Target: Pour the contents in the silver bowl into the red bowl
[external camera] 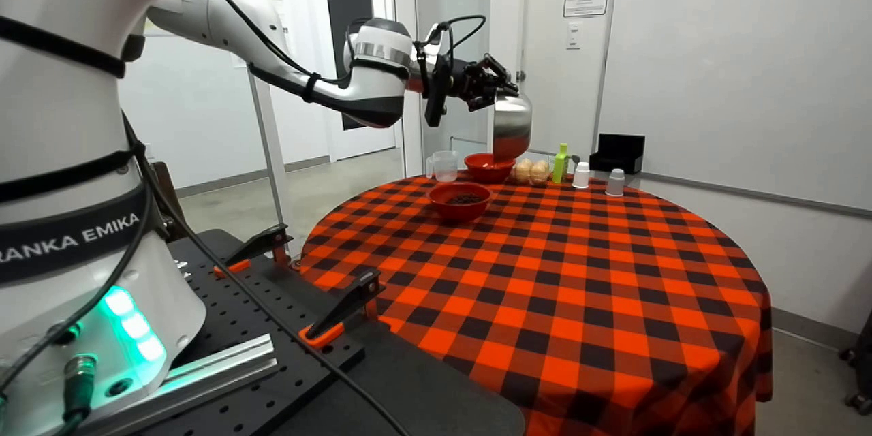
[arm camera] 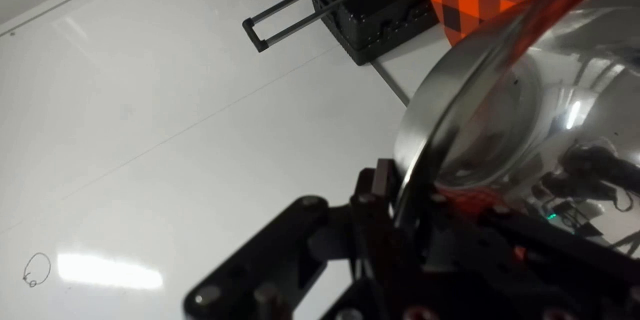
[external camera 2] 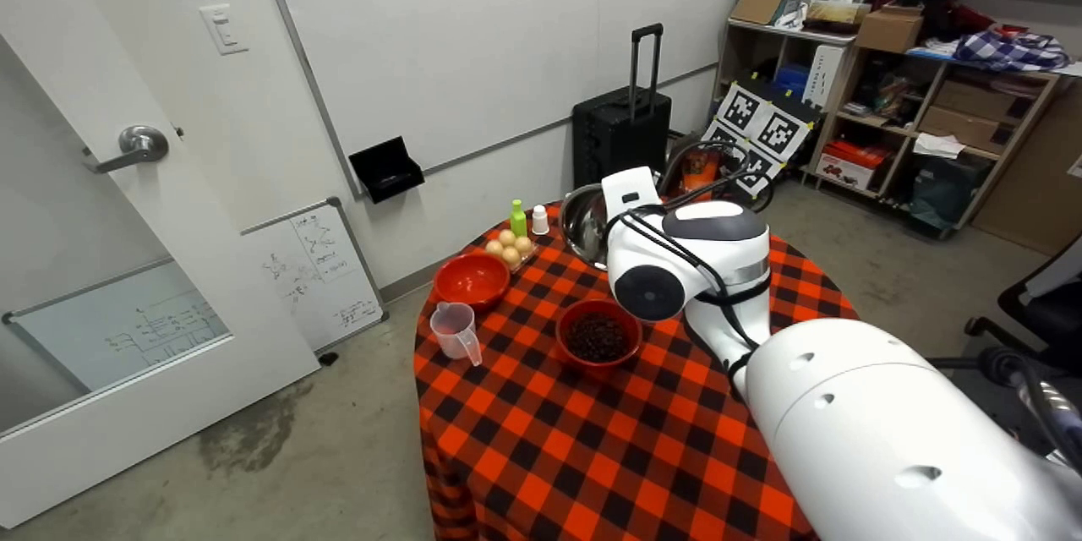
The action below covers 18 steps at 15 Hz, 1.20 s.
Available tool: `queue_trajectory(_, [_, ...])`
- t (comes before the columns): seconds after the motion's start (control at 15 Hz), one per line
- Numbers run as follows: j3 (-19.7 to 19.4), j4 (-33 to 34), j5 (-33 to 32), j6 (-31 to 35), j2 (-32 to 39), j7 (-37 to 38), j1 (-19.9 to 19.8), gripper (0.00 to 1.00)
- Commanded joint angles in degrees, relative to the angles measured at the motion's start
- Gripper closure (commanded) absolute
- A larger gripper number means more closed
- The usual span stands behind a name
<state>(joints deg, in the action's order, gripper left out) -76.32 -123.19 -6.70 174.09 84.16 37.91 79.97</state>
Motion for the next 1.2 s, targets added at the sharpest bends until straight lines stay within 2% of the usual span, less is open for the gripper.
queue_trajectory(0.0, [1.8, 1.82, 5.87, -2.6, -4.95, -7.05, -2.67, 0.99])
queue_trajectory(0.53, [6.34, 5.38, 10.66, -7.67, -13.7, -13.63, -8.25, 0.99])
queue_trajectory(1.13, [11.71, 9.56, 9.76, -14.11, -23.14, -13.14, -15.81, 0.99])
